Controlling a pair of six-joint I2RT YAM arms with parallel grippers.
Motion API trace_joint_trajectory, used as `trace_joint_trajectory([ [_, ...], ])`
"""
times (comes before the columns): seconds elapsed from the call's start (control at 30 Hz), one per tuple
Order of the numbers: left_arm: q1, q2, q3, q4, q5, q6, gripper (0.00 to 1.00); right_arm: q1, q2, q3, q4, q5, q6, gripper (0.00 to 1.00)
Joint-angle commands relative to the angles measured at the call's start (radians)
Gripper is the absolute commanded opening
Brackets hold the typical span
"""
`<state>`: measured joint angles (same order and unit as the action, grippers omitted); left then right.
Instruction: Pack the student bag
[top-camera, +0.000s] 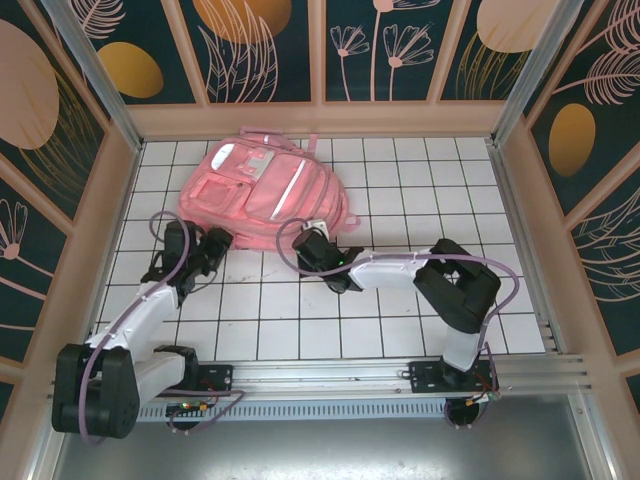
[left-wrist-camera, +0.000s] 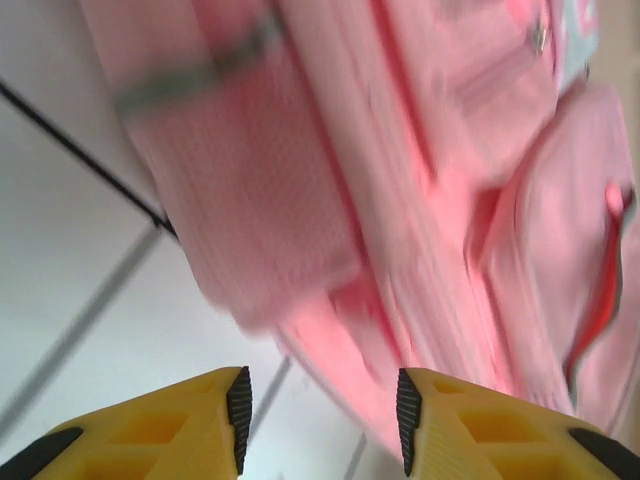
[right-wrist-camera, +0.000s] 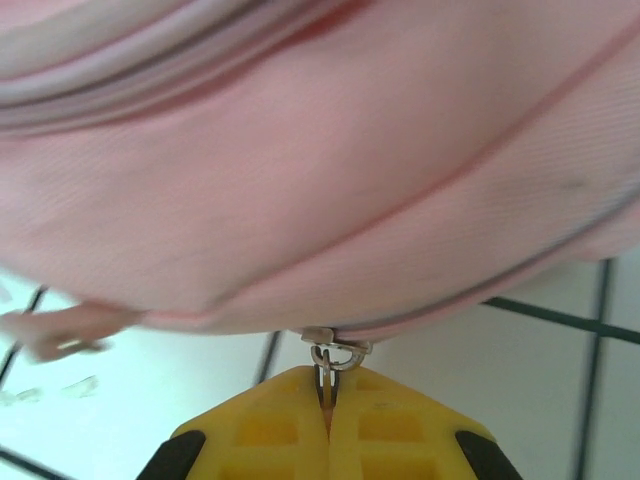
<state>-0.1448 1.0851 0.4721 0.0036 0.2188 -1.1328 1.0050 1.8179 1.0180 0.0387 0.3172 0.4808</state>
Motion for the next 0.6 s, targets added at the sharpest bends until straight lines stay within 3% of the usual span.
trace_joint_trajectory([
  [0.0, -0.082, -0.031, -0.051, 0.041, 0.039, -0.143, 0.45, 0.048, 0.031, 0.061, 0.004, -0.054, 0.019, 0.00],
  [0.13, -0.202, -0.037, -0.088, 0.165, -0.013, -0.239, 0.53, 0.065, 0.044, 0.071, 0.021, -0.070, 0.038, 0.00],
  [0.27, -0.294, 0.065, -0.066, 0.307, -0.040, -0.275, 0.64, 0.069, 0.032, 0.059, 0.021, -0.058, 0.047, 0.00],
  [0.43, -0.379, 0.196, 0.009, 0.400, -0.097, -0.278, 0.67, 0.071, -0.003, 0.024, 0.025, -0.048, 0.063, 0.00],
  [0.57, -0.408, 0.268, 0.043, 0.424, -0.152, -0.284, 0.64, 0.070, -0.035, -0.005, 0.033, -0.043, 0.079, 0.00],
])
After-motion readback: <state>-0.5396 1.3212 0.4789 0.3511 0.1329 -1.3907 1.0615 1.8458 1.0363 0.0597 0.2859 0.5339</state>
